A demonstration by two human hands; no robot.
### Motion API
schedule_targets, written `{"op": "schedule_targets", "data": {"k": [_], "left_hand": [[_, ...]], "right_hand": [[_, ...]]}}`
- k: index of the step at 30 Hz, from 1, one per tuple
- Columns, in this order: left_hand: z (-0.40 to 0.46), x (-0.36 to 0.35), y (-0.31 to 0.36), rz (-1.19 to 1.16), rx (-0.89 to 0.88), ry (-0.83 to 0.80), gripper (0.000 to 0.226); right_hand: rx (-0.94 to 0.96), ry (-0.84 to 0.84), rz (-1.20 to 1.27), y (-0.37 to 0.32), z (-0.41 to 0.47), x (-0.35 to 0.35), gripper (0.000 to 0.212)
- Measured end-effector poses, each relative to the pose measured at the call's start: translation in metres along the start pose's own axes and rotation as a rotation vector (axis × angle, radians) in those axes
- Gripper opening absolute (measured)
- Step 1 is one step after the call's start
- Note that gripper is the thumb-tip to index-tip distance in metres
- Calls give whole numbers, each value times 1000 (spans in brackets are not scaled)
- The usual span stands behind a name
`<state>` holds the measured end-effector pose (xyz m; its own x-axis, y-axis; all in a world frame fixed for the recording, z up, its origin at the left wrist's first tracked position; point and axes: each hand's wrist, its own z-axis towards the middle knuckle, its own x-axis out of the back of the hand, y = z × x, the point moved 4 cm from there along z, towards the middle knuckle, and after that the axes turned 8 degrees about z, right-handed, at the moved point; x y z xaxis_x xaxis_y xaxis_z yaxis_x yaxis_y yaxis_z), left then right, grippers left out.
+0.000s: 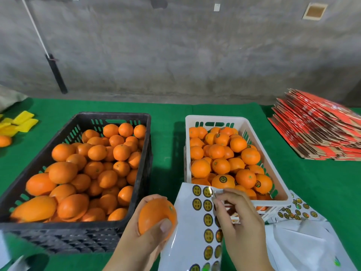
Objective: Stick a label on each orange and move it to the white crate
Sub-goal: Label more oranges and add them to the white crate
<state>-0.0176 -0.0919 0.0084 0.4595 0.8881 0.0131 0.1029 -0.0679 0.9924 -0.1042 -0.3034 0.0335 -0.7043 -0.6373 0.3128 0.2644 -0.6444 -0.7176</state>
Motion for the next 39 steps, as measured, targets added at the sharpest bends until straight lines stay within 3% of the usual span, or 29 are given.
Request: {"op": "schedule_targets", "data": {"k": [3,5,7,9,11,14,16,20,22,25,27,29,32,35,37,39], "left_hand": [[-3,-1,6,18,-18,19,68],[-6,-5,13,18,-18,26,67],[-8,-10,20,44,-15,37,67],[-9,-14,25,53,-36,54,69],[-8,-14,28,53,-38,90,70],[-8,-14,30,115,-58,127,73],[-10,-16,34,179,-120,103,76],[-8,-28,40,155,-252,31,66],[-6,-33,38,92,-231,62,58],[-11,-34,39,147,-219,77,55],[-14,-31,44,363,-311,115,66],[-16,-30,49,427,-397,144,66],[-18,-29,43,398,-346,69,75],[-19,-30,45,207,-251,-150,73],[-13,-26,44,54,-204,-206,74],[-4,-15,34,-179,-114,-145,113]], "right_hand": [[-249,108,236,4,8,6,8],[-304,193,311,1,11,14,7],[-248,175,324,-13,17,18,9],[-74,157,224,-33,26,22,9],[28,241,120,-40,35,29,16],[-124,331,261,-42,43,40,15],[-202,133,387,-55,42,33,7],[-365,-559,489,-82,28,-10,12],[-391,-703,386,-83,26,-19,14],[-394,-741,206,-77,29,-16,33],[-403,-731,136,-71,28,-13,55],[-423,-727,115,-65,25,-12,67],[-506,-753,254,-60,13,-15,74],[-546,-672,421,-50,6,-18,71],[-540,-634,443,-44,2,-17,72],[-492,-676,435,-41,-4,-18,73]]}}
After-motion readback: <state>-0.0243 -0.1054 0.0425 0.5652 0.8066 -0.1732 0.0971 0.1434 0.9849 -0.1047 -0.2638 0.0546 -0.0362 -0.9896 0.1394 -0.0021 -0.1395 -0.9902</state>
